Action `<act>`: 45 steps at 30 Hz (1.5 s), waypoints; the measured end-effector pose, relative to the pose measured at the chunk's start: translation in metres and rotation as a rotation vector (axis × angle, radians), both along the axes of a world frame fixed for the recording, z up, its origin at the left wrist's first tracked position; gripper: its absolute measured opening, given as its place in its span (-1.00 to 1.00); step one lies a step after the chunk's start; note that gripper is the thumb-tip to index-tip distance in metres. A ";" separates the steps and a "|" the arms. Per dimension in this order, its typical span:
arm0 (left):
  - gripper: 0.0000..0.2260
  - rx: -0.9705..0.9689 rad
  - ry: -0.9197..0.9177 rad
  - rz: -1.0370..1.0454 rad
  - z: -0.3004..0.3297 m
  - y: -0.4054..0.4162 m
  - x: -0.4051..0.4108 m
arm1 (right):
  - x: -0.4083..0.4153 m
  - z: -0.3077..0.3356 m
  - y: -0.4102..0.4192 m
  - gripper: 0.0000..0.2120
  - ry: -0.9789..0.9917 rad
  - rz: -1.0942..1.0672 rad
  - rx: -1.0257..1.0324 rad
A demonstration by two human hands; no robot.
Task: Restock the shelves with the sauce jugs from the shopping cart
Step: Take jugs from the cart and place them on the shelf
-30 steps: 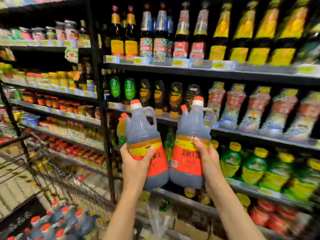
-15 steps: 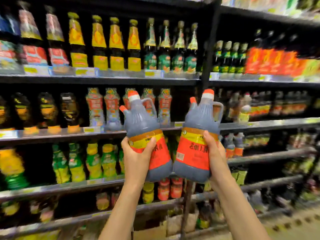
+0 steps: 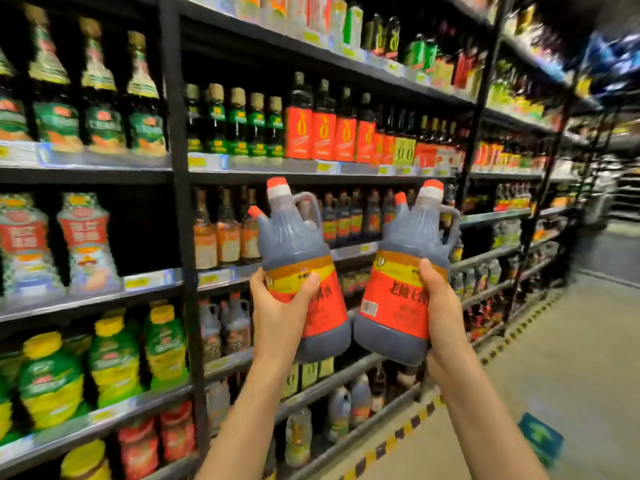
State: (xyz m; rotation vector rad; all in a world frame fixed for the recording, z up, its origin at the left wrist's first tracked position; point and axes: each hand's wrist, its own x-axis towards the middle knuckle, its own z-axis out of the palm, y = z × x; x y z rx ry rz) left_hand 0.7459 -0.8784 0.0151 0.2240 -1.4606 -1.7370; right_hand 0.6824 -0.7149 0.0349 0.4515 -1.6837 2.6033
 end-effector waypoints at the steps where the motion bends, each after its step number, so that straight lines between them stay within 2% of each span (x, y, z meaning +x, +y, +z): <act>1: -0.19 -0.006 -0.011 -0.028 0.001 0.010 -0.018 | -0.014 -0.001 0.012 -0.43 0.002 -0.024 -0.012; 3: -0.23 -0.015 -0.026 -0.073 0.002 0.030 -0.052 | -0.043 -0.006 0.035 -0.43 0.000 -0.075 -0.011; 5: -0.41 -0.025 -0.037 -0.109 0.002 0.049 -0.088 | -0.073 -0.010 0.055 -0.34 -0.007 -0.146 0.000; 6: -0.43 -0.036 -0.043 -0.130 0.001 0.058 -0.107 | -0.090 -0.012 0.065 -0.27 -0.011 -0.185 -0.004; 8: -0.34 -0.044 -0.036 -0.196 -0.002 0.074 -0.147 | -0.124 -0.016 0.085 -0.21 0.001 -0.237 -0.014; 11: -0.25 -0.057 -0.037 -0.255 -0.001 0.098 -0.208 | -0.179 -0.019 0.112 -0.24 -0.002 -0.300 -0.017; 15: -0.49 -0.065 -0.032 -0.329 0.008 0.133 -0.293 | -0.250 -0.016 0.148 -0.27 0.004 -0.412 -0.012; 19: -0.60 -0.067 -0.040 -0.392 0.016 0.174 -0.367 | -0.306 -0.010 0.189 -0.29 0.029 -0.466 -0.009; 24: -0.44 -0.060 -0.028 -0.480 0.015 0.227 -0.453 | -0.383 -0.014 0.245 -0.28 0.041 -0.529 -0.025; 30: -0.42 -0.076 -0.030 -0.500 0.004 0.308 -0.562 | -0.490 -0.025 0.328 -0.39 0.026 -0.538 -0.027; 34: -0.35 -0.055 -0.044 -0.496 0.005 0.371 -0.642 | -0.571 -0.018 0.390 -0.36 0.012 -0.511 0.005; 37: -0.43 -0.051 -0.045 -0.490 0.011 0.414 -0.696 | -0.629 -0.008 0.430 -0.37 0.019 -0.485 0.021; 41: -0.41 -0.037 -0.045 -0.471 0.013 0.455 -0.766 | -0.702 -0.006 0.471 -0.28 0.014 -0.461 0.022; 45: -0.49 -0.052 -0.068 -0.431 0.009 0.487 -0.839 | -0.775 -0.012 0.504 -0.30 0.002 -0.428 0.033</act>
